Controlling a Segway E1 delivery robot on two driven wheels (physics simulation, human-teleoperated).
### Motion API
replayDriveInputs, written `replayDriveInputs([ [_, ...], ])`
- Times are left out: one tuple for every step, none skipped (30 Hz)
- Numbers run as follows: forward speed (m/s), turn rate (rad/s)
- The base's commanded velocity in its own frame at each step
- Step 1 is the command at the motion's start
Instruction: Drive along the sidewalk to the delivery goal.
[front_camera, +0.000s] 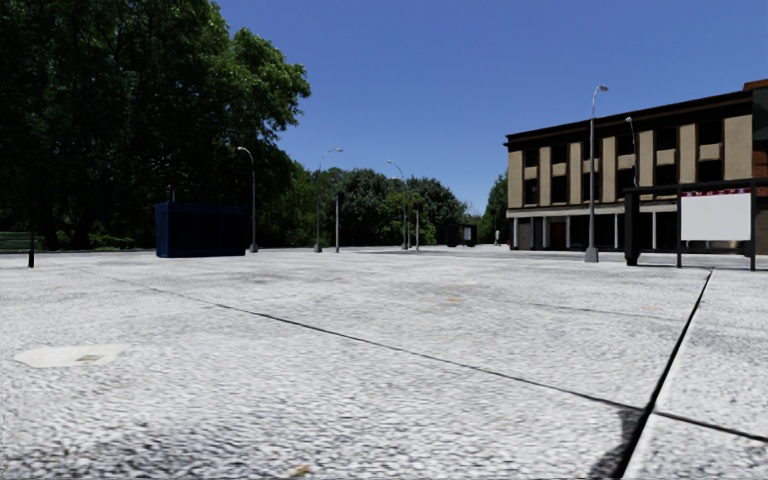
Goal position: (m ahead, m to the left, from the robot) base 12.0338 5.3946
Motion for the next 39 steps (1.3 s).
replayDriveInputs([
  [2.0, 0.0],
  [2.0, 0.0],
  [2.0, 0.0],
  [2.0, 0.0],
  [2.0, 0.0],
  [2.0, 0.0],
  [2.0, 0.0],
  [2.0, 0.0],
  [2.0, 0.0],
  [2.0, 0.0],
  [2.0, 0.0],
  [2.0, 0.0],
  [2.0, 0.0],
  [2.0, 0.0],
  [2.0, 0.0],
  [2.0, 0.0],
  [2.0, 0.0],
  [2.0, 0.0],
  [2.0, 0.0],
  [2.0, 0.0],
  [2.0, 0.0],
  [2.0, 0.0],
  [2.0, 0.0],
  [2.0, 0.0],
  [2.0, 0.0],
  [2.0, 0.0],
  [2.0, 0.0],
  [2.0, 0.0],
  [2.0, 0.0],
  [2.0, 0.0],
  [2.0, 0.0],
  [2.0, 0.05],
  [2.0, 0.1],
  [2.0, 0.1],
  [2.0, 0.14],
  [2.0, 0.17],
  [2.0, 0.19],
  [2.0, 0.19],
  [2.0, 0.19],
])
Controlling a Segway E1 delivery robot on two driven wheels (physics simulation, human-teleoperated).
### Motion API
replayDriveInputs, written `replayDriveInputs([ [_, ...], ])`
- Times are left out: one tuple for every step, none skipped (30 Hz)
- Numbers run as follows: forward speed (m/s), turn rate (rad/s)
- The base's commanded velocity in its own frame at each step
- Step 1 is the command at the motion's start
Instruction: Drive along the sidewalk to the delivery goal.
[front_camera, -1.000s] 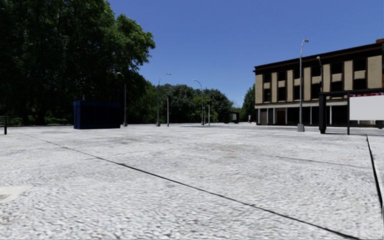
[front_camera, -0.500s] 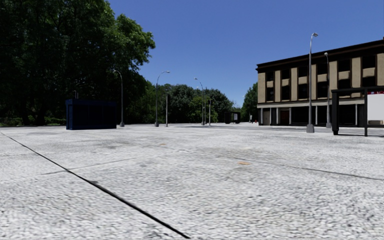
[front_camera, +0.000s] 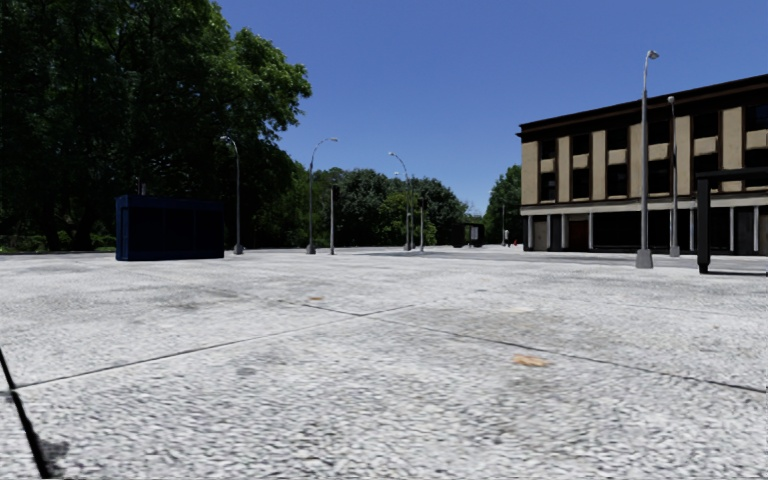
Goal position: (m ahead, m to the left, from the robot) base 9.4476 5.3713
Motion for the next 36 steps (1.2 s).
replayDriveInputs([
  [2.0, 0.2],
  [2.0, 0.2],
  [2.0, 0.2],
  [2.0, 0.23],
  [2.0, 0.27],
  [2.0, 0.28],
  [2.0, 0.28],
  [2.0, 0.28],
  [2.0, 0.28],
  [2.0, 0.28],
  [2.0, 0.28],
  [2.0, 0.28],
  [2.0, 0.28],
  [2.0, 0.28],
  [2.0, 0.28],
  [2.0, 0.28],
  [2.0, 0.28],
  [2.0, 0.28],
  [2.0, 0.28],
  [2.0, 0.28],
  [2.0, 0.28],
  [2.0, 0.3],
  [2.0, 0.33],
  [2.0, 0.35],
  [2.0, 0.35],
  [2.0, 0.36],
  [2.0, 0.37],
  [2.0, 0.39],
  [2.0, 0.39],
  [2.0, 0.39],
  [2.0, 0.39],
  [2.0, 0.39],
  [2.0, 0.39],
  [2.0, 0.39],
  [2.0, 0.4],
  [2.0, 0.41],
])
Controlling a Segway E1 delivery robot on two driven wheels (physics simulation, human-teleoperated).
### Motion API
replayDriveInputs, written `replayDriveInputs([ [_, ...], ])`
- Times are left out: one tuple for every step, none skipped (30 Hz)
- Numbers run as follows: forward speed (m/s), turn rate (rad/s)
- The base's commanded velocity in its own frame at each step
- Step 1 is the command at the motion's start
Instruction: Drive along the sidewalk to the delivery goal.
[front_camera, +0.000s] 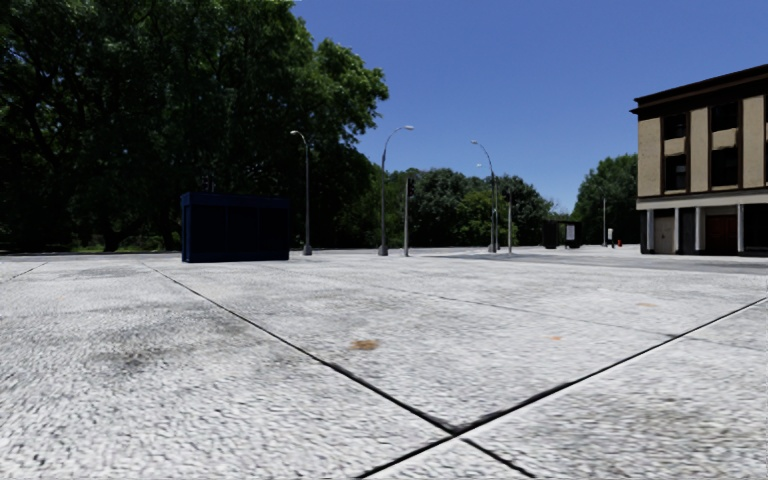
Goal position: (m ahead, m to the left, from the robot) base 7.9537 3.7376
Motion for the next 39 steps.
replayDriveInputs([
  [2.0, 0.42],
  [2.0, 0.42],
  [2.0, 0.44],
  [2.0, 0.45],
  [2.0, 0.47],
  [2.0, 0.47],
  [2.0, 0.48],
  [2.0, 0.48],
  [2.0, 0.48],
  [2.0, 0.48],
  [2.0, 0.48],
  [2.0, 0.48],
  [2.0, 0.48],
  [2.0, 0.48],
  [2.0, 0.48],
  [2.0, 0.49],
  [2.0, 0.49],
  [2.0, 0.49],
  [2.0, 0.49],
  [2.0, 0.49],
  [2.0, 0.49],
  [2.0, 0.49],
  [2.0, 0.49],
  [2.0, 0.49],
  [2.0, 0.49],
  [2.0, 0.49],
  [2.0, 0.49],
  [2.0, 0.49],
  [2.0, 0.49],
  [2.0, 0.49],
  [2.0, 0.49],
  [2.0, 0.49],
  [2.0, 0.49],
  [2.0, 0.45],
  [2.0, 0.0],
  [2.0, 0.0],
  [2.0, 0.0],
  [2.0, 0.0],
  [2.0, 0.0],
])
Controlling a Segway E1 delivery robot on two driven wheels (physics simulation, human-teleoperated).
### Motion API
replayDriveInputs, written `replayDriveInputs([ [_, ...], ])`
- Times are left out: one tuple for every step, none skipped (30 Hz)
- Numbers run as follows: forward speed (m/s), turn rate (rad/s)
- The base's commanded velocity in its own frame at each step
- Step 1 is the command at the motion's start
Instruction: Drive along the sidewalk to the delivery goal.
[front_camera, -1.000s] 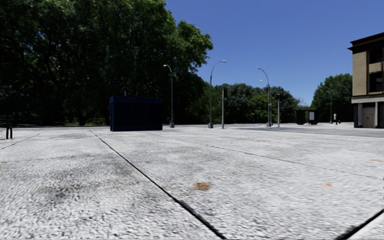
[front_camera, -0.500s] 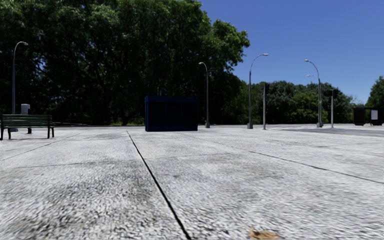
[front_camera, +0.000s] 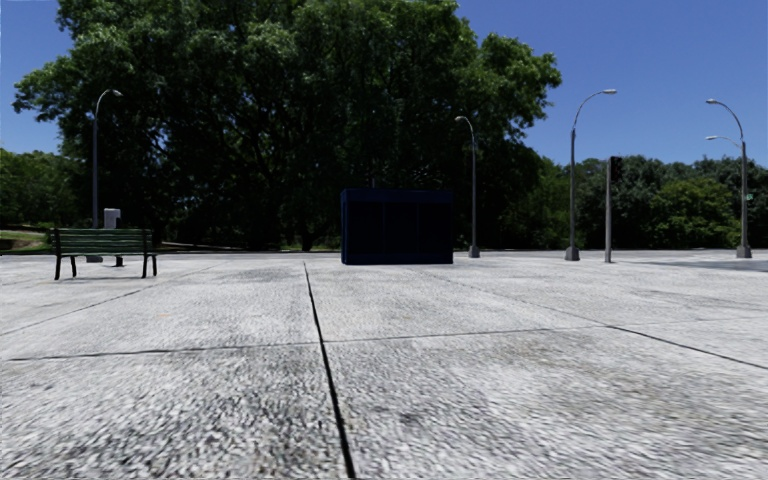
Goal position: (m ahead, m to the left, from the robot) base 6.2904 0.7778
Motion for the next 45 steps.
replayDriveInputs([
  [2.0, 0.0],
  [2.0, 0.0],
  [2.0, 0.0],
  [2.0, 0.0],
  [2.0, 0.0],
  [2.0, 0.0],
  [2.0, 0.0],
  [2.0, 0.0],
  [2.0, 0.0],
  [2.0, 0.0],
  [2.0, 0.0],
  [2.0, 0.0],
  [2.0, 0.0],
  [2.0, 0.0],
  [2.0, 0.0],
  [2.0, 0.0],
  [2.0, 0.0],
  [2.0, 0.0],
  [2.0, 0.0],
  [2.0, 0.0],
  [2.0, 0.0],
  [2.0, 0.0],
  [2.0, 0.0],
  [2.0, 0.0],
  [2.0, 0.0],
  [2.0, 0.0],
  [2.0, 0.02],
  [2.0, 0.02],
  [2.0, 0.04],
  [2.0, 0.12],
  [2.0, 0.19],
  [2.0, 0.19],
  [2.0, 0.25],
  [2.0, 0.32],
  [2.0, 0.35],
  [2.0, 0.35],
  [2.0, 0.36],
  [2.0, 0.37],
  [2.0, 0.38],
  [2.0, 0.38],
  [1.96, 0.39],
  [1.93, 0.39],
  [1.9, 0.39],
  [1.9, 0.39],
  [1.89, 0.4],
])
